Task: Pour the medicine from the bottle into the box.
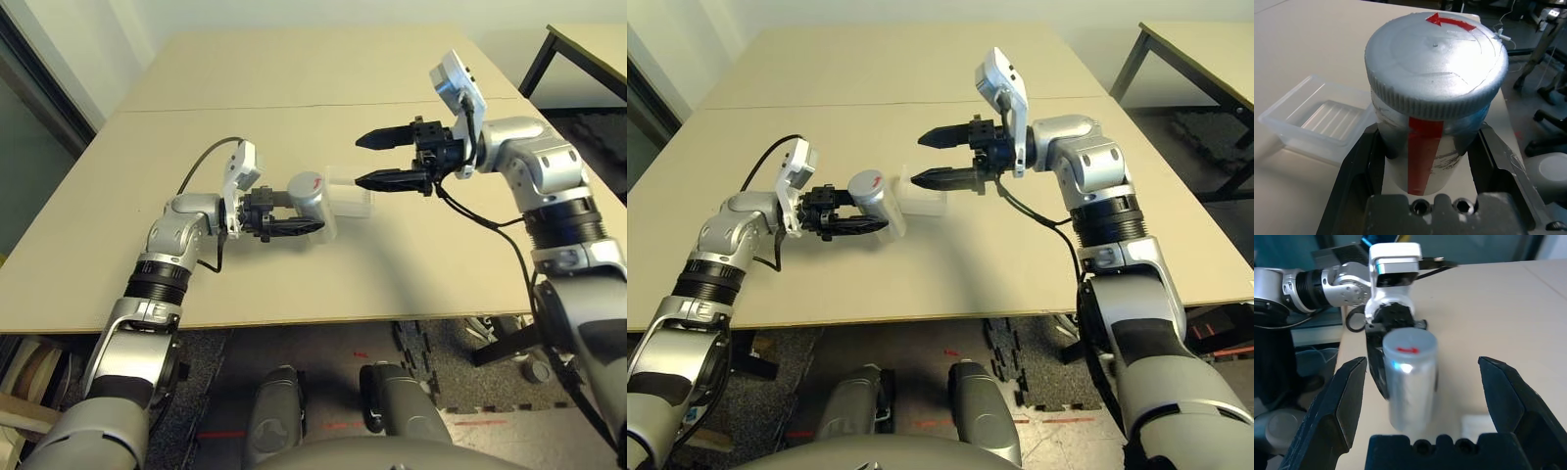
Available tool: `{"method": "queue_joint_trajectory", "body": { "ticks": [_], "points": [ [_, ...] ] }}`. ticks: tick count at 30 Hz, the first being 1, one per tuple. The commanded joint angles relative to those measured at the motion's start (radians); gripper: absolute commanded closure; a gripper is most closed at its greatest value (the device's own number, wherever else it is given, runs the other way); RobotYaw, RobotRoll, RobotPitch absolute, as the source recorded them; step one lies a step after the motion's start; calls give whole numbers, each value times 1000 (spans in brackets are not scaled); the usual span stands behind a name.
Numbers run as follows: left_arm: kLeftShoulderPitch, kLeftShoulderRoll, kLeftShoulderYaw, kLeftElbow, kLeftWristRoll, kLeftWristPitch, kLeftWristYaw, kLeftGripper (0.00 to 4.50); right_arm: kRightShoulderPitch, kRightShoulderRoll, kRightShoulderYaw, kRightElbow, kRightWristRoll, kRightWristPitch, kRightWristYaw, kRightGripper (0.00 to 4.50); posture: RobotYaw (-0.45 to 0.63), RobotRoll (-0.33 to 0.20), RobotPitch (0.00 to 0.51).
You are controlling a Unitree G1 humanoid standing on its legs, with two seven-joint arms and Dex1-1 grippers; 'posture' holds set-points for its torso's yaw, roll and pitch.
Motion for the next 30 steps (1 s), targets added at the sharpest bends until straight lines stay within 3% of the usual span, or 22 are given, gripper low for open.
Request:
{"method": "queue_joint_trajectory", "body": {
  "ticks": [1,13,30],
  "points": [
    [-21,-4,-4,22,20,-15,3,1826,-8,13,26,-32,-10,-13,-8,0,-84,0,59],
    [-9,-4,-1,-16,12,0,3,1826,-37,96,88,31,-68,-101,-28,0,-59,0,53],
    [5,-13,-1,-67,-3,33,1,1826,-82,188,78,210,-148,-218,-74,0,-57,0,56]
  ]
}}
